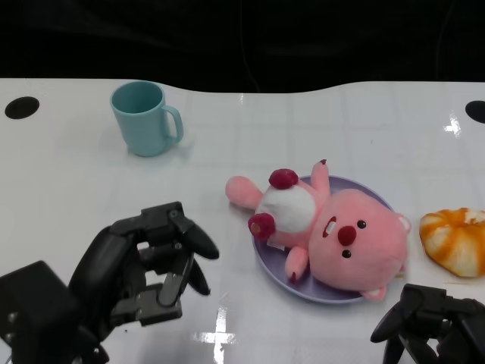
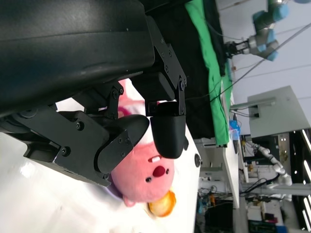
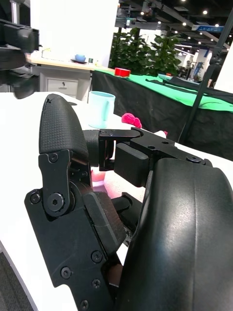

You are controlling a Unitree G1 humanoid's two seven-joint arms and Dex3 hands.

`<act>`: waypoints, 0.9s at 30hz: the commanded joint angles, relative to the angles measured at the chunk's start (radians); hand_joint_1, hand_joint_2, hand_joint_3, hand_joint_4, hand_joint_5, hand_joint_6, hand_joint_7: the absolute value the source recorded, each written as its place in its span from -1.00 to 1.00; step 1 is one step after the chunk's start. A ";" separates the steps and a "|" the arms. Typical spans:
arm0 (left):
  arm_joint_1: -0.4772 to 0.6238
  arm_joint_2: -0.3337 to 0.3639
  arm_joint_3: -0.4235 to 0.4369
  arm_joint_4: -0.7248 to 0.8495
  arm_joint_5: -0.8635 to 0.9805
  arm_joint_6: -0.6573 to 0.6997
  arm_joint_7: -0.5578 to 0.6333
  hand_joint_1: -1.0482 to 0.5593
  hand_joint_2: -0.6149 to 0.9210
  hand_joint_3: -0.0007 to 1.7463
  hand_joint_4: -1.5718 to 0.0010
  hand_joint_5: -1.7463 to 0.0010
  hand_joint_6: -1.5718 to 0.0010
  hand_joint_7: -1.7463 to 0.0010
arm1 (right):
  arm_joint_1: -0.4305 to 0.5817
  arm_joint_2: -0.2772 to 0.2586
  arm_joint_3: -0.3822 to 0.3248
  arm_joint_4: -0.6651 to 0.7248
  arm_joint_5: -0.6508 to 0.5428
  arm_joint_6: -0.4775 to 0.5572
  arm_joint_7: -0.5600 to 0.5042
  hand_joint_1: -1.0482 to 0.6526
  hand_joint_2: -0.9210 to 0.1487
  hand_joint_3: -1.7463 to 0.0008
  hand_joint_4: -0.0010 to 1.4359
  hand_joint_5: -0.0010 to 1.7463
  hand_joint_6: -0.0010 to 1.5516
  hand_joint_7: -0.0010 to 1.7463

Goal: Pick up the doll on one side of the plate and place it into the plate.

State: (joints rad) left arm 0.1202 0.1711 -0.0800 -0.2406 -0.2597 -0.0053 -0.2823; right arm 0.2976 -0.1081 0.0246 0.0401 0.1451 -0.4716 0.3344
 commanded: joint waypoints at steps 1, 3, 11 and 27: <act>0.048 0.004 0.012 -0.059 -0.049 0.060 -0.019 0.24 0.40 0.67 -0.10 -0.99 -0.02 -0.81 | 0.000 -0.009 -0.007 0.001 0.001 -0.016 0.003 -0.84 -1.00 0.48 0.26 0.67 0.14 0.29; 0.075 -0.003 0.017 -0.090 -0.084 0.113 -0.016 0.21 0.38 0.67 -0.10 -1.00 0.00 -0.84 | 0.000 -0.010 -0.008 0.000 0.002 -0.012 0.004 -0.85 -1.00 0.48 0.26 0.67 0.13 0.29; 0.125 -0.023 0.067 -0.150 -0.222 0.334 0.009 0.13 0.33 0.67 -0.14 -1.00 0.08 -0.98 | -0.006 -0.013 -0.014 0.019 0.001 -0.031 0.006 -0.86 -1.00 0.48 0.26 0.67 0.14 0.29; 0.091 -0.012 0.071 -0.074 -0.238 0.373 -0.085 0.18 0.29 0.75 -0.19 -1.00 0.04 -0.97 | -0.011 -0.018 -0.021 0.050 -0.004 -0.059 0.013 -0.87 -1.00 0.48 0.25 0.68 0.14 0.32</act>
State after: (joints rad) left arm 0.2156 0.1499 -0.0238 -0.3260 -0.4853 0.3801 -0.3476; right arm 0.2821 -0.1129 0.0137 0.0908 0.1439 -0.5280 0.3501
